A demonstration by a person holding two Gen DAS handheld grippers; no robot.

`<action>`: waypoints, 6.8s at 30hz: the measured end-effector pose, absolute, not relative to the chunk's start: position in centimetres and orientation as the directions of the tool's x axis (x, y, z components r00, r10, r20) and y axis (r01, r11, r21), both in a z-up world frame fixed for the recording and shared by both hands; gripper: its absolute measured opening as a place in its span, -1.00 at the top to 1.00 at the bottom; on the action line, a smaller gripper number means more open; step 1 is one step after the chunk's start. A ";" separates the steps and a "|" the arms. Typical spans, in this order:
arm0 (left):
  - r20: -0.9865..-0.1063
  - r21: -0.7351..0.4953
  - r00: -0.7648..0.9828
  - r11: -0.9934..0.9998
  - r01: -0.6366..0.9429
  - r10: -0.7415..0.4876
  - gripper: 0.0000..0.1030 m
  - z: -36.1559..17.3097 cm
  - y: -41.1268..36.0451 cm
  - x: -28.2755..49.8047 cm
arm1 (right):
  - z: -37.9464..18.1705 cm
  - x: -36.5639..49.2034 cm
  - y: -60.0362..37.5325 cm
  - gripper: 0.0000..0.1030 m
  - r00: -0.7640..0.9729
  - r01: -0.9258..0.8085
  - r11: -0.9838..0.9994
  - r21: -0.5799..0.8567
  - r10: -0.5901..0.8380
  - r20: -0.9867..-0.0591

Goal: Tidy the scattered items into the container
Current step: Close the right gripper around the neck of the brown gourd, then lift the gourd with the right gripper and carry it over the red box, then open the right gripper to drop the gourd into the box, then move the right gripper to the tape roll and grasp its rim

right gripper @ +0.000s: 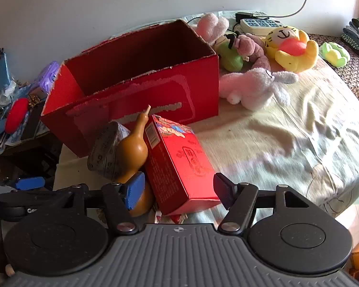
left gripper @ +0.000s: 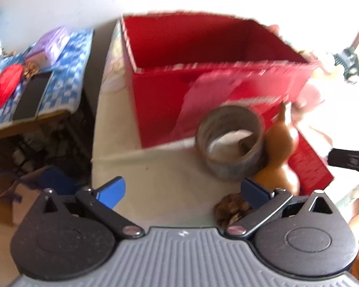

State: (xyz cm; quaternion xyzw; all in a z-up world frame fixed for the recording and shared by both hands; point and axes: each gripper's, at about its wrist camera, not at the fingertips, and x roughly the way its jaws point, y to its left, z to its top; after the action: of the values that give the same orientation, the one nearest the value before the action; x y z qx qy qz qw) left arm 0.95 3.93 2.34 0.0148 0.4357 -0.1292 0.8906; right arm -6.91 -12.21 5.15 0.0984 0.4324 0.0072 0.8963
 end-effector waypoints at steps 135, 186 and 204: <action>-0.820 -0.004 0.566 0.987 -0.161 0.089 -0.91 10.6 -1.2 1.3 | 4.2 12.8 -15.1 -0.14 0.363 -0.434 0.854 0.285 0.456 -0.813; -0.790 -0.051 0.613 0.997 -0.054 -0.007 -0.97 2.4 5.7 -1.9 | 3.0 4.4 -8.5 -0.12 0.509 -0.249 0.949 0.195 0.300 -0.807; -0.847 -0.357 0.422 0.934 -0.005 -0.322 -0.40 -2.6 6.4 1.0 | 0.3 5.1 -5.4 0.27 0.447 -0.393 0.914 0.106 0.290 -0.846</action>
State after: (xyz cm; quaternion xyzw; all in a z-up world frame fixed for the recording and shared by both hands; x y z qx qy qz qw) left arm 1.02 6.37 -2.56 -0.1545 0.5291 -0.0957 0.8289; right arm 5.08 -5.37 0.35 -0.0526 0.4861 0.2011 0.8488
